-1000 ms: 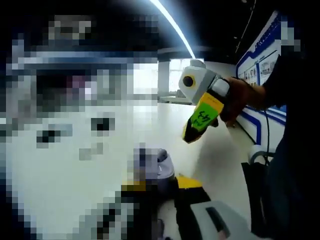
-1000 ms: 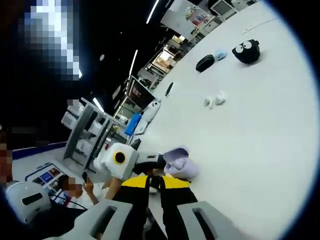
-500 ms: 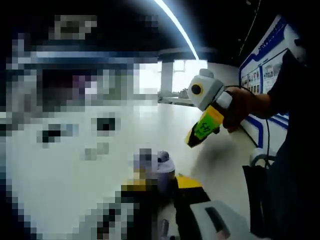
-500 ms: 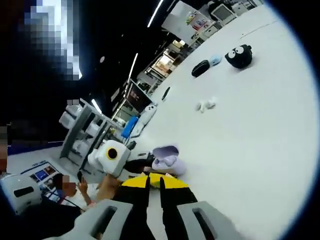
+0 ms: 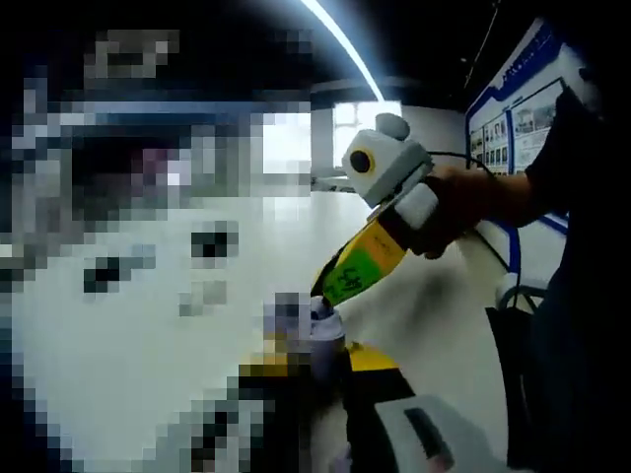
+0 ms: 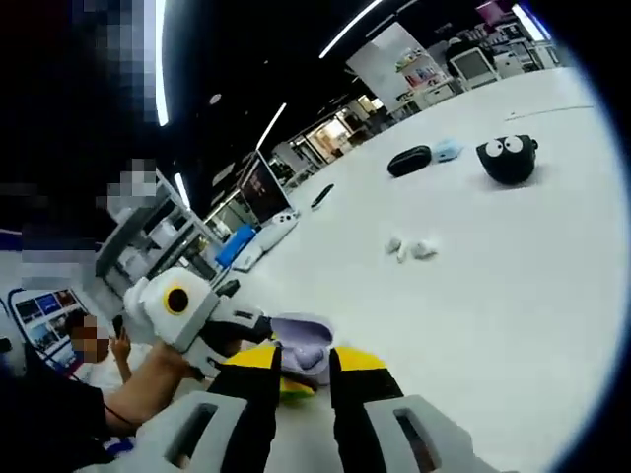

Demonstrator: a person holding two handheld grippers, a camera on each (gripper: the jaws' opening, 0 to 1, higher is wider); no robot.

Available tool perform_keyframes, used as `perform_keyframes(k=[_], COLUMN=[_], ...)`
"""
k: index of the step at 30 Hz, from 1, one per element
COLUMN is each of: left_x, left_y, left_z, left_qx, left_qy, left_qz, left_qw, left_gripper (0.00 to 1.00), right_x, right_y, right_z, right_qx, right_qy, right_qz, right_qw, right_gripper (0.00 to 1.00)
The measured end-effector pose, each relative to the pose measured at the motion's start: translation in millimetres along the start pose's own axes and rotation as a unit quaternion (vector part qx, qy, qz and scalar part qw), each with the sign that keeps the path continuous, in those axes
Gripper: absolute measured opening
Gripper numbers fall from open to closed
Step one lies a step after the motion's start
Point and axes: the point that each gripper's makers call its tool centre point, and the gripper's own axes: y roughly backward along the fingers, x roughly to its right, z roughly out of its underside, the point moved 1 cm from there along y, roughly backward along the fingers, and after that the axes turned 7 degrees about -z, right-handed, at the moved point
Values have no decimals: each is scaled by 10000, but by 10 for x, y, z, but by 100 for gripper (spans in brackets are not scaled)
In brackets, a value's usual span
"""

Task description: Pick up the earbuds from the table and place the earbuds into the earbud case

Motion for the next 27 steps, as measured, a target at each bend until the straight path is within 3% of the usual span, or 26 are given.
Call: perform_keyframes(k=[7, 22, 27], left_x=[-103, -414, -535], left_y=[55, 311, 353], left_z=[20, 157, 93], left_qx=[-22, -71, 22], left_qy=[-50, 124, 349], left_qz=[-52, -301, -345], left_qw=[10000, 9994, 9988], left_gripper=[18, 18, 18], right_x=[-32, -114, -124], right_y=[-139, -561, -645], right_z=[-134, -151, -259], right_qx=[61, -161, -113], right_qy=[202, 302, 313], right_qz=[11, -154, -184], right_qw=[9998, 9993, 9993], right_gripper=[14, 15, 15])
